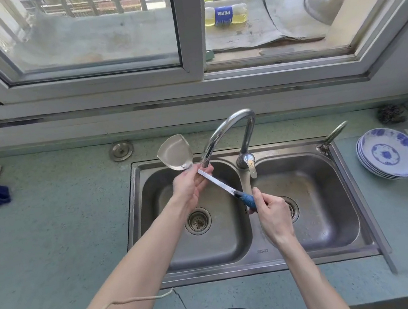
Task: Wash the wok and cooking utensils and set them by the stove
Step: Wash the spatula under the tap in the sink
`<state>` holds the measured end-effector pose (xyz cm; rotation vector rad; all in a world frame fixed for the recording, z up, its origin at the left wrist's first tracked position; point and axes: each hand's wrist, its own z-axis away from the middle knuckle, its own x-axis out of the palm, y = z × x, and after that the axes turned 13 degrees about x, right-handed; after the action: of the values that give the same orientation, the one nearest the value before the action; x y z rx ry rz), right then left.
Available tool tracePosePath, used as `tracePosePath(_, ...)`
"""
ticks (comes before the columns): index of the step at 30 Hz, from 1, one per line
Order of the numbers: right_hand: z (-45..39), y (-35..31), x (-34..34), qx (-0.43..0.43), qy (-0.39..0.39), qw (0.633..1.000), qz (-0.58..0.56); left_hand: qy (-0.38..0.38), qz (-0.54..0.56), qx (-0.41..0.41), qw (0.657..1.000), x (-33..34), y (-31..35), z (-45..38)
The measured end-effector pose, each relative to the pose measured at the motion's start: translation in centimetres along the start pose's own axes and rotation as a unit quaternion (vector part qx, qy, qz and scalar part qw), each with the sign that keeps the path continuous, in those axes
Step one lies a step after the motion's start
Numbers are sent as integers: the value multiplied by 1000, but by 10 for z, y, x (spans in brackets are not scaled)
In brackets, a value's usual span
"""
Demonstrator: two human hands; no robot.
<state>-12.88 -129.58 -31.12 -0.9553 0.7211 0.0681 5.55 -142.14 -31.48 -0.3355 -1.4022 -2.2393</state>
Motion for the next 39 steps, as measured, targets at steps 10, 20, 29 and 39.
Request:
tracePosePath(10,-11,-28,10,-25,13,1000,-12,-17,9,14,1000,14,-10,10)
tracePosePath(20,-15,-36,23,-19,-35,999,-32,-11,-25,27,999,22,-32,23)
tracePosePath(29,-16,-26,22,-8,-62,998,-26,55,-3,54,997,-3,-8,-1)
tracePosePath(39,-34,-56,36,-99,-104,966,216,63,-2,46,997,-4,-21,7)
